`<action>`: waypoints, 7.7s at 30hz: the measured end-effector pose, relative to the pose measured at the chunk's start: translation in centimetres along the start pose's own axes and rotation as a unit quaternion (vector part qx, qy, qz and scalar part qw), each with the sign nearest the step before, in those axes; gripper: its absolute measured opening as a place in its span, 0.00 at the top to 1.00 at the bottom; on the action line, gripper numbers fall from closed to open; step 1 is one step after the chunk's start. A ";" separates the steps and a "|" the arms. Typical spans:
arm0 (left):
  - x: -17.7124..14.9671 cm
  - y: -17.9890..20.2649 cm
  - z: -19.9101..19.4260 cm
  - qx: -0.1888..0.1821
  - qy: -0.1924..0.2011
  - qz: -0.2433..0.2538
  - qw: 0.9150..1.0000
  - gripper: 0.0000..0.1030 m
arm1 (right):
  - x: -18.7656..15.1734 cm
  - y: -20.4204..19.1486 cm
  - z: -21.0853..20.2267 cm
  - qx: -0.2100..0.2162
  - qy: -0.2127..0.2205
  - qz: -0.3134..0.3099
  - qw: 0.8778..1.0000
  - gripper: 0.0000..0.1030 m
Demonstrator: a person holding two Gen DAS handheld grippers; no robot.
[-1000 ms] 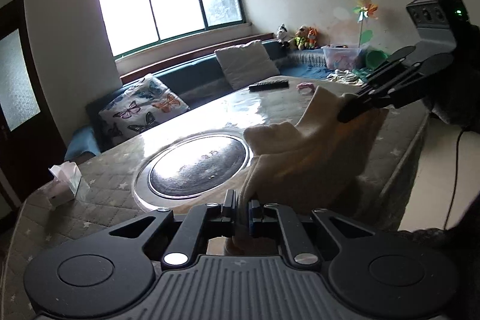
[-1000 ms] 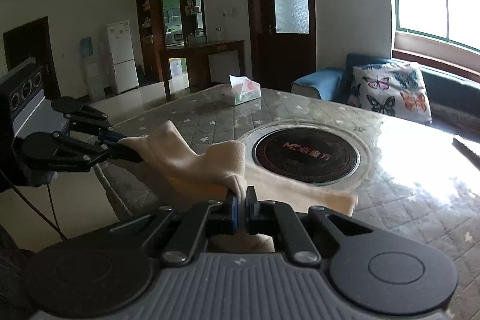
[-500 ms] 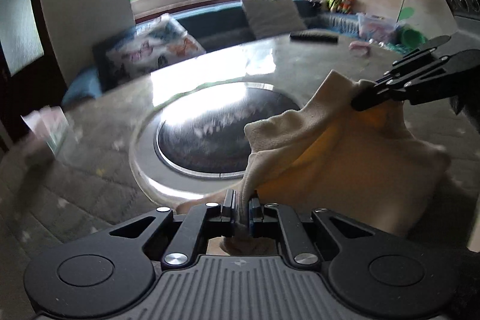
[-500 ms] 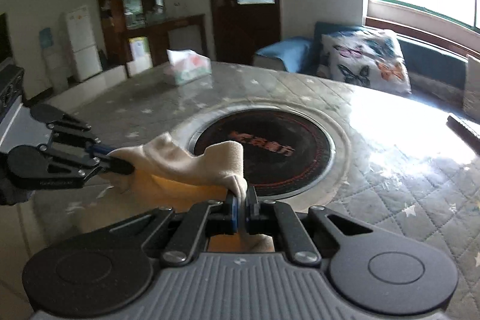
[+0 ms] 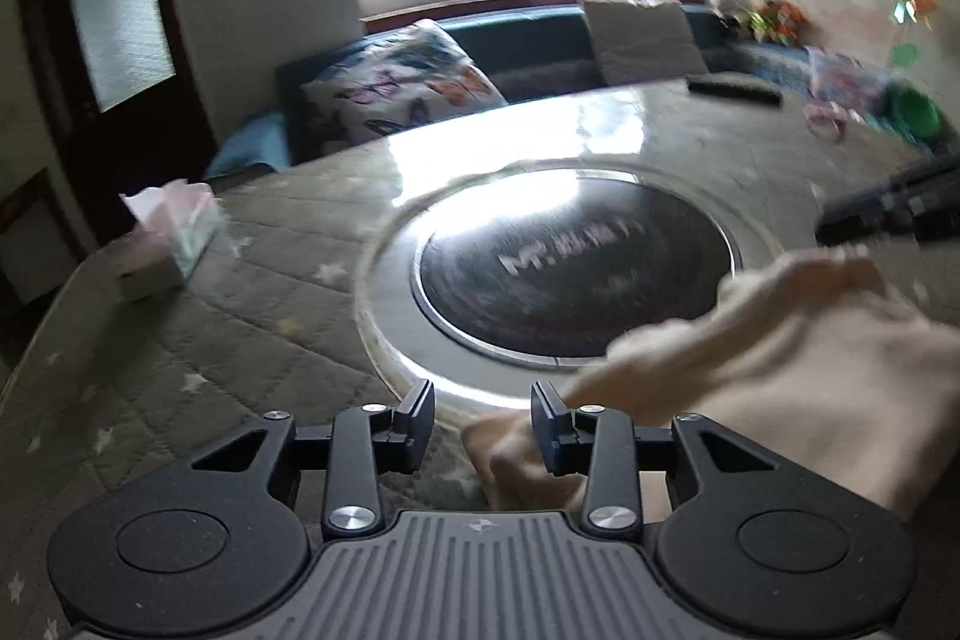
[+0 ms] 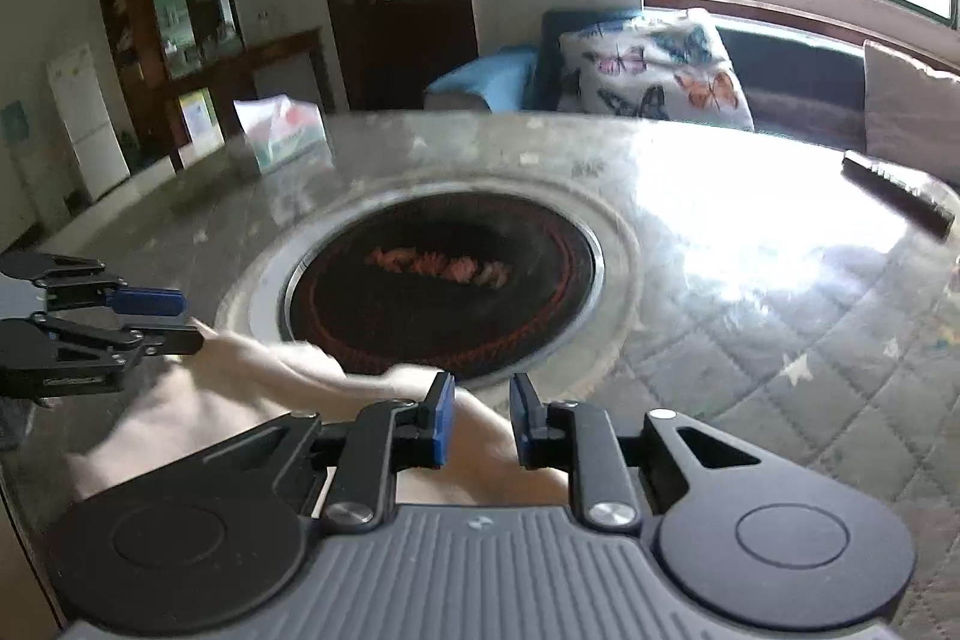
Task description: Fold clothes
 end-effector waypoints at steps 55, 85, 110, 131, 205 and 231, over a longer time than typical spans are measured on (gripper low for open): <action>0.1 9.1 -3.1 -0.104 0.023 0.050 0.993 0.71 | -3.7 -2.0 -3.2 0.024 -0.028 -0.061 0.997 0.81; -5.3 13.0 -5.2 -0.146 0.013 0.105 0.984 0.71 | -7.6 -4.1 -6.4 0.057 -0.033 -0.068 0.995 0.78; -2.9 1.3 -1.3 -0.076 -0.023 -0.058 0.995 0.65 | -3.9 1.2 -0.4 0.010 -0.028 -0.013 0.999 0.69; -1.9 0.0 -0.5 -0.050 -0.016 -0.071 0.996 0.59 | -1.0 -1.5 1.2 0.013 -0.026 -0.036 0.999 0.68; -4.2 -0.4 -0.6 -0.110 -0.131 -0.338 0.925 0.82 | -4.0 4.3 -1.0 -0.043 -0.014 0.051 0.998 0.60; 12.3 15.9 5.2 -0.201 -0.082 -0.160 0.963 0.86 | -0.4 15.0 -12.6 -0.155 0.090 0.080 0.980 0.92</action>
Point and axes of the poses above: each gripper's, at about its wrist camera, not at the fingertips, and z roughly the way its jaws point, y to its right, x to its top, the point moved 7 cm from there along z, roughly the way its jaws point, and after that the axes turned 3 degrees about x, right-handed, at the moved point
